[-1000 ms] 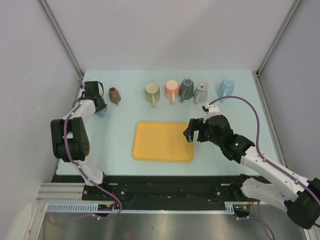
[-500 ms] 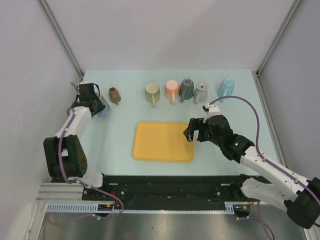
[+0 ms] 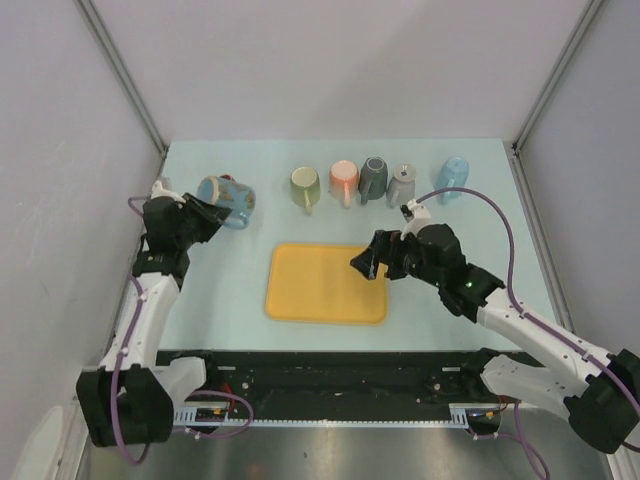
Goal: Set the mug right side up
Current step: Turn over the cup at the center of the board.
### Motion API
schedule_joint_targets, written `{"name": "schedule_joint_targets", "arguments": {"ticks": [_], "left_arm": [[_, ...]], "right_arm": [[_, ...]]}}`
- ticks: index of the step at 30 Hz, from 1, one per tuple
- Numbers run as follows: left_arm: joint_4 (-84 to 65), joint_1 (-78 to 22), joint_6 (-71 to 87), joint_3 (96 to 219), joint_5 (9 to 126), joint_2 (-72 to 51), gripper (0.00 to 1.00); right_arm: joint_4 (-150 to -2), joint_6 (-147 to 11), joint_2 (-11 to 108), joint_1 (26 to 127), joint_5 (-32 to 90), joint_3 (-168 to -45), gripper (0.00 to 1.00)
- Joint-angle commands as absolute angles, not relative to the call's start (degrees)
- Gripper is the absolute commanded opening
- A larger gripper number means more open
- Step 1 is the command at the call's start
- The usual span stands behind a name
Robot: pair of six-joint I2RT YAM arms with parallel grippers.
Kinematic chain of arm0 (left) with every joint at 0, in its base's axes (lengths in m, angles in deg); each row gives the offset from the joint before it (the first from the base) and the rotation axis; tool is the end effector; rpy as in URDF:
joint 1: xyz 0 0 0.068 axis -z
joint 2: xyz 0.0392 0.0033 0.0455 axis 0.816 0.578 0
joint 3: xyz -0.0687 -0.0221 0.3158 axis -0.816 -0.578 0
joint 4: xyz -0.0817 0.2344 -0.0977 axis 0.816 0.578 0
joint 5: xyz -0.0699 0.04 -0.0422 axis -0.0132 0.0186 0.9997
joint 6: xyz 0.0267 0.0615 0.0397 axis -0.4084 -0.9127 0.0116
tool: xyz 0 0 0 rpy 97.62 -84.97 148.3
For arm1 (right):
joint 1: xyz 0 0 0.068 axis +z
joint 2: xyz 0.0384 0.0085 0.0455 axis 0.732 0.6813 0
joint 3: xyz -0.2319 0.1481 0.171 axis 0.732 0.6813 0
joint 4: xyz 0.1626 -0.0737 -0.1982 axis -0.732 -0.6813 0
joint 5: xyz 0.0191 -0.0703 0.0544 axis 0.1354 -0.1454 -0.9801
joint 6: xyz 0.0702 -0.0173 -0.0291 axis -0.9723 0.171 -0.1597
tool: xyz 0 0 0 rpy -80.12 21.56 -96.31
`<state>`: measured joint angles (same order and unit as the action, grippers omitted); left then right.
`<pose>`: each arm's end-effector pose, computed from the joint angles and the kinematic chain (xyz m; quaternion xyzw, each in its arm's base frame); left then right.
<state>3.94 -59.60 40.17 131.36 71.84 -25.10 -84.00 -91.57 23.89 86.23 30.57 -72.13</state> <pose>0.2491 0.0070 0.3233 -0.2975 0.7918 -0.2625 0.4645 0.1747 0.1512 0.3109 -0.0930 0.8342 0.3446 0.4203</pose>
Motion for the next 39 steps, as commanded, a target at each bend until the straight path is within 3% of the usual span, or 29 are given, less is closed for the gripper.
{"name": "schedule_joint_targets", "arguments": {"ticks": [1, 8, 19, 27, 39], "left_arm": [[-21.62, -55.66, 55.27, 126.88, 86.39, -32.62, 0.00], [-33.41, -43.99, 61.43, 122.84, 86.93, -38.86, 0.00], [-44.76, -31.85, 65.49, 116.24, 80.08, -43.18, 0.00], [-44.76, -25.78, 64.34, 116.50, 77.78, -43.18, 0.00], [-44.76, -21.21, 64.26, 116.06, 76.38, -43.44, 0.00]], "right_arm": [[-71.96, -98.95, 22.86, 85.46, 19.24, -73.25, 1.00], [-51.87, -111.70, 21.80, 86.24, 10.08, -68.15, 0.95], [-34.45, -118.65, 25.58, 91.61, 11.39, -66.74, 0.88], [-28.45, -120.50, 31.90, 91.87, 12.27, -67.70, 0.82], [-30.73, -116.55, 34.55, 91.26, 11.83, -72.10, 0.75]]}}
